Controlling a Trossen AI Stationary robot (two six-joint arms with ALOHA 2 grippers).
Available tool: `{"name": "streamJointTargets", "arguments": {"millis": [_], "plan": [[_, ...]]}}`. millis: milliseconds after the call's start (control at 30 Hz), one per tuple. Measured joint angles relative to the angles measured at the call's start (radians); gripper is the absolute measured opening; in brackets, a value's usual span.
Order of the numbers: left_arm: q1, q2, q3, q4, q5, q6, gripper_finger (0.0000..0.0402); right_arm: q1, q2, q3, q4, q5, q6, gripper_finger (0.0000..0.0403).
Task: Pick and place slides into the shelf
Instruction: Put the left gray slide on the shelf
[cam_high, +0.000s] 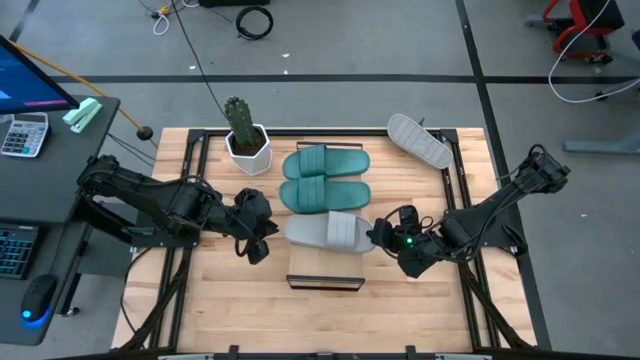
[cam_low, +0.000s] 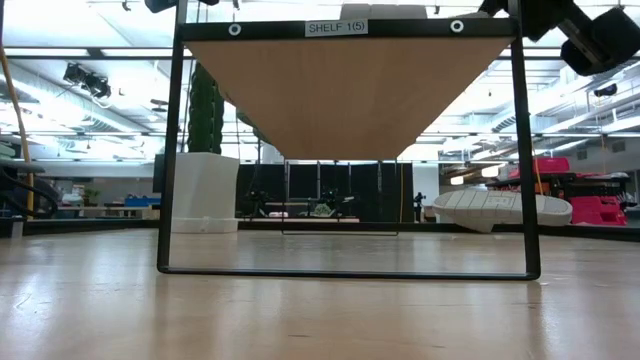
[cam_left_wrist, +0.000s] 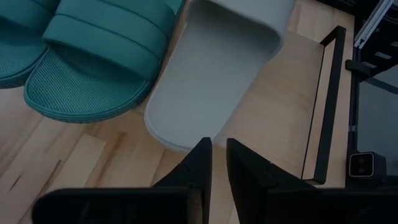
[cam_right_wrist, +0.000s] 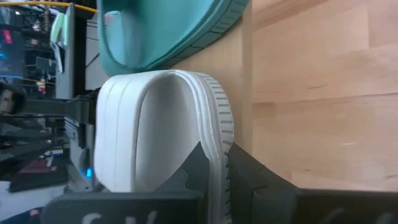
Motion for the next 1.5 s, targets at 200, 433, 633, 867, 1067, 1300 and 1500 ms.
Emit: {"name": "streamJointTargets", "arguments": {"millis": [200, 433, 633, 867, 1067, 1300, 1500], "plan": [[0.0, 0.0, 0.0, 0.013, 0.0, 0.0, 0.0054, -0.017, 0.0, -0.005, 0.003, -0.022, -0.041, 0.0032], [0.0, 0.0, 0.0, 0.018, 0.0, -0.001, 0.0053, -0.041, 0.0, -0.005, 0.002, -0.031, -0.08, 0.0032], [0.0, 0.0, 0.0, 0.022, 0.0, -0.002, 0.0056, -0.056, 0.0, -0.005, 0.001, -0.048, -0.111, 0.0033], [0.0, 0.0, 0.0, 0.022, 0.0, -0.002, 0.0049, -0.063, 0.0, -0.005, -0.012, -0.05, -0.113, 0.0033], [0.0, 0.0, 0.0, 0.022, 0.0, -0.002, 0.0054, -0.066, 0.0, -0.005, -0.026, -0.05, -0.1, 0.0032], [0.0, 0.0, 0.0, 0.022, 0.0, -0.002, 0.0054, -0.071, 0.0, -0.005, -0.034, -0.05, -0.1, 0.0035], [0.0, 0.0, 0.0, 0.022, 0.0, -0.002, 0.0053, -0.08, 0.0, -0.005, -0.036, -0.051, -0.109, 0.004]]}}
